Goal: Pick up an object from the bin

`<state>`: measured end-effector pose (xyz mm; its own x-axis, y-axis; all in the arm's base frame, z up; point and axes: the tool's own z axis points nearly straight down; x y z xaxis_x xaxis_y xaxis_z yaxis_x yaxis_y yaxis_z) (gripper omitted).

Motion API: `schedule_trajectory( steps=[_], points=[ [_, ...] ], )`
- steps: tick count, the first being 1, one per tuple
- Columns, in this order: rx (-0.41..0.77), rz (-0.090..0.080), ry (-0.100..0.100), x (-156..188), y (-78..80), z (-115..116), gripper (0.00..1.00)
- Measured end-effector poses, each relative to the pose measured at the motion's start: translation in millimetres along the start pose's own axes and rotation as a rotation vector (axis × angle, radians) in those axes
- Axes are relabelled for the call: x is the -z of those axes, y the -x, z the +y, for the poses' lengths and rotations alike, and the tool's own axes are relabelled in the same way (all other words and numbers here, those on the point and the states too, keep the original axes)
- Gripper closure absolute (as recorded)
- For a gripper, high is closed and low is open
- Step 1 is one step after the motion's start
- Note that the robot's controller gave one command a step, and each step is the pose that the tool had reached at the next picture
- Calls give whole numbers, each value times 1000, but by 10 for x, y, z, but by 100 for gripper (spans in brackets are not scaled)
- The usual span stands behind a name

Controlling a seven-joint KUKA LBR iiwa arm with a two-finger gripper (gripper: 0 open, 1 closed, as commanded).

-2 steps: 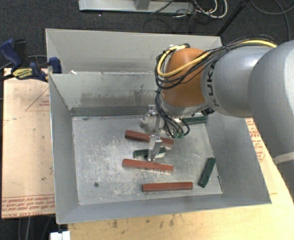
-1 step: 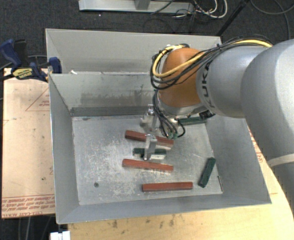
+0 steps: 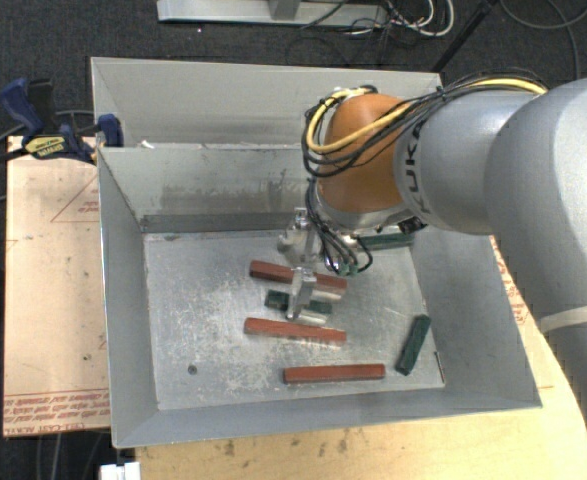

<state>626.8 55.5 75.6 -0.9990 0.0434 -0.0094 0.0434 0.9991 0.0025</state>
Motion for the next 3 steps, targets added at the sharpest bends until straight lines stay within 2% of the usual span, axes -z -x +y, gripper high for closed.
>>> schedule_trajectory(
  steps=[1,3],
  points=[
    [-12,-9,0,34,32,-21,100],
    [-19,-4,-1,51,30,-17,100]
  ],
)
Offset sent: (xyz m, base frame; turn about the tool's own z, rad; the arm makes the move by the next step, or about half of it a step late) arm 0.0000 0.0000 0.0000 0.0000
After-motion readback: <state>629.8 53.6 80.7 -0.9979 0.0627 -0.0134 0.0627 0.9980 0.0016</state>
